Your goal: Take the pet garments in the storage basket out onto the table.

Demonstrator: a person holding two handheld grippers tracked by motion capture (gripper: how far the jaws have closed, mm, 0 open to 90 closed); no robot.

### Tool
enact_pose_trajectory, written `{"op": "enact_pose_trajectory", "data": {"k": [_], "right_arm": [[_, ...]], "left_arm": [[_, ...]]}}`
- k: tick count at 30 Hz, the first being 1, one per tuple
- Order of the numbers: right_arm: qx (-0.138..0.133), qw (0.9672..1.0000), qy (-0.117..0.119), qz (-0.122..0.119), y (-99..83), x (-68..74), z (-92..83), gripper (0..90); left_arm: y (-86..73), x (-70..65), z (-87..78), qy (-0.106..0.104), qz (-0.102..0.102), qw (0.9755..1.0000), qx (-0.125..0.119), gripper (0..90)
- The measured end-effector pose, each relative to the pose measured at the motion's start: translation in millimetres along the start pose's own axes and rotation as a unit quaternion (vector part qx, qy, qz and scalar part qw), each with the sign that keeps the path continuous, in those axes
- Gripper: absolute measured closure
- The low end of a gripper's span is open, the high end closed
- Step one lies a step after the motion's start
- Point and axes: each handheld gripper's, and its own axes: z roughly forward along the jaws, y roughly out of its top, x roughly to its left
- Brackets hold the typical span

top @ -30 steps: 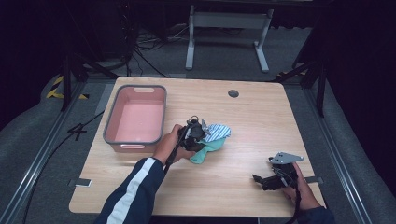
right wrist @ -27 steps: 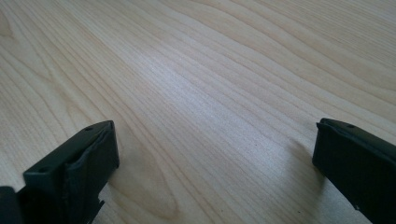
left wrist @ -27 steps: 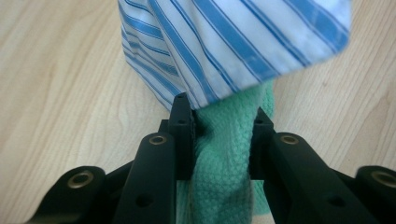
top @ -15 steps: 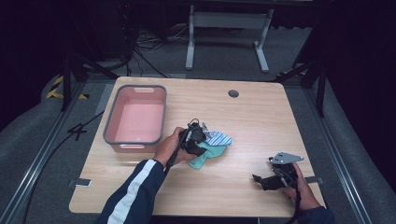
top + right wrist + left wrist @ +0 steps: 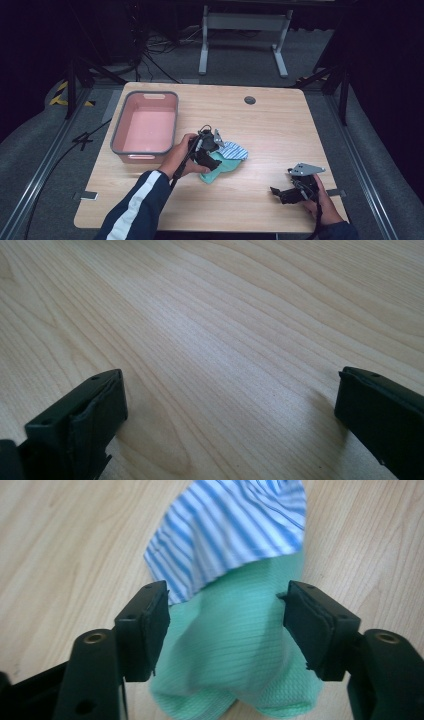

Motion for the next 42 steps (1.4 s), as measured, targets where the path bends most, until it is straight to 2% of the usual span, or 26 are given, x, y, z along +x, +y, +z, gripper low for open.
{"op": "enact_pose_trajectory", "data": {"k": [1, 5, 10, 23, 28, 32, 36, 42], "right_arm": [[0.000, 1.0000, 0.000, 0.000, 0.0, 0.0, 0.0, 0.6], [0.000, 1.0000, 0.000, 0.000, 0.0, 0.0, 0.0, 0.6], [0.000, 1.0000, 0.000, 0.000, 0.0, 0.0, 0.0, 0.6], [0.000, 1.0000, 0.000, 0.000, 0.0, -0.1, 0.0, 0.6], [0.000, 1.0000, 0.000, -0.001, 0.0, -0.1, 0.0, 0.6], [0.000, 1.0000, 0.000, -0.001, 0.0, -0.1, 0.0, 0.6], [0.000, 1.0000, 0.000, 0.000, 0.0, -0.1, 0.0, 0.6], [0.000, 1.0000, 0.000, 0.000, 0.0, -0.1, 0.0, 0.6]], "left_arm": [[-0.2, 0.0, -3.0, 0.003, -0.001, 0.9999, -0.010, 33.0], [-1.0, -2.2, -10.9, 0.013, 0.003, 0.9998, -0.017, 30.3], [-6.1, -5.5, -19.3, 0.011, 0.011, 0.9997, -0.020, 27.7], [-24.0, -13.7, -41.6, 0.027, 0.028, 0.9989, -0.025, 24.2], [-33.9, -16.9, -47.4, 0.018, 0.030, 0.9989, -0.032, 22.3], [-42.0, -18.6, -52.7, 0.023, 0.038, 0.9984, -0.035, 21.6], [-50.5, -20.4, -57.8, 0.026, 0.038, 0.9983, -0.036, 21.5], [-68.1, -22.9, -63.3, 0.036, 0.043, 0.9982, -0.021, 22.4]]}}
